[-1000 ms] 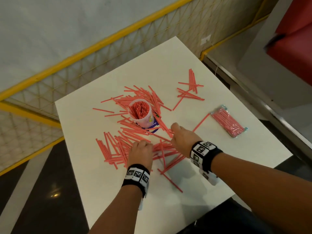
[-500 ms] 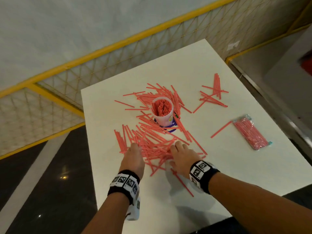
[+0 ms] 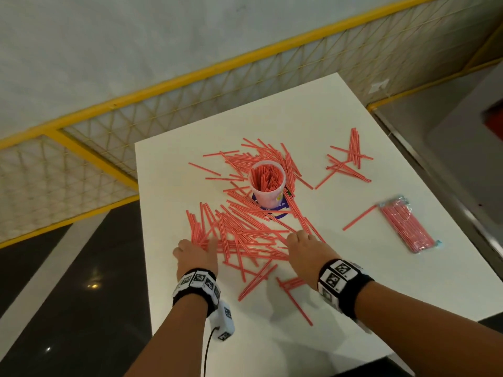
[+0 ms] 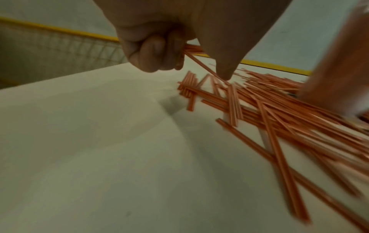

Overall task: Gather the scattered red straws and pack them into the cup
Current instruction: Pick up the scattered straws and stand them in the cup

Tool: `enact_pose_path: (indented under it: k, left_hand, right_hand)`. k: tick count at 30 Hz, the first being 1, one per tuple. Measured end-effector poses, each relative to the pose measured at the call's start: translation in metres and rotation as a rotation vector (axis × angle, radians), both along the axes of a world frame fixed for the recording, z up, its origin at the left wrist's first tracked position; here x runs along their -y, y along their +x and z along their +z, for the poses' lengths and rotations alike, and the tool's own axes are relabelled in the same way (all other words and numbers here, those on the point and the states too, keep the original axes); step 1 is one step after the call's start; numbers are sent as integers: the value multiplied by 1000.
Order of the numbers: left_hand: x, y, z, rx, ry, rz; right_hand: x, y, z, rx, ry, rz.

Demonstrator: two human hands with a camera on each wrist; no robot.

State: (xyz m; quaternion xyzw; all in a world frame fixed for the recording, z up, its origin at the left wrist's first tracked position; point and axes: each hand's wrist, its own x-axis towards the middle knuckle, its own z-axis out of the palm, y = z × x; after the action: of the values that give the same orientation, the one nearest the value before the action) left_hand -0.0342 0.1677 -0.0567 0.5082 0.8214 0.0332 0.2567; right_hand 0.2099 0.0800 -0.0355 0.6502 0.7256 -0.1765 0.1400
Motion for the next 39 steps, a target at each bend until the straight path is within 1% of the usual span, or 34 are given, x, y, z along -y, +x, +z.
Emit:
enact_pose_path:
  k: [2, 6, 8, 11, 14, 17, 19, 22, 24, 26, 29, 30, 32, 35, 37, 39]
  left_hand:
    - [-6, -2, -6, -13, -59, 27]
    - [-9, 2, -14, -45, -102, -71]
    - [-8, 5, -16, -52, -116, -107]
    - [-6, 9, -18, -51, -124, -119]
    - [-6, 12, -20, -62, -145, -142]
    - [-5, 12, -23, -90, -161, -195]
    - [-4, 12, -24, -75, -145, -194]
    - [-2, 9, -18, 4, -120, -158]
    - [1, 4, -10, 46, -126, -190]
    - [6, -2, -1, 94, -88, -187]
    - [18, -6, 18, 217, 10, -130]
    - [21, -6, 26, 249, 43, -129]
    - [25, -3, 44, 324, 122, -157]
    - [30, 11, 73, 508, 203, -206]
    - [33, 25, 88, 660, 207, -163]
    - [36, 39, 99, 795, 177, -106]
  right_hand:
    - [5, 7, 2, -20, -24, -34]
    - [9, 19, 5, -179, -99, -274]
    - [12, 23, 7, -247, -142, -353]
    - [16, 27, 7, -359, -159, -450]
    - [17, 29, 8, -437, -157, -494]
    - [17, 28, 9, -483, -161, -516]
    - [18, 27, 10, -506, -135, -523]
    - [19, 25, 14, -582, -104, -554]
    - [19, 25, 17, -640, -87, -552]
    - [18, 25, 17, -741, -73, -575]
    - [12, 20, 22, -990, -120, -760]
    - [10, 18, 25, -1066, -152, -824]
    - [4, 13, 33, -1171, -182, -884]
    - [-5, 2, 49, -1335, -211, -962]
    - [-11, -8, 60, -1459, -244, -1010]
    - [-16, -20, 74, -1562, -251, -1016]
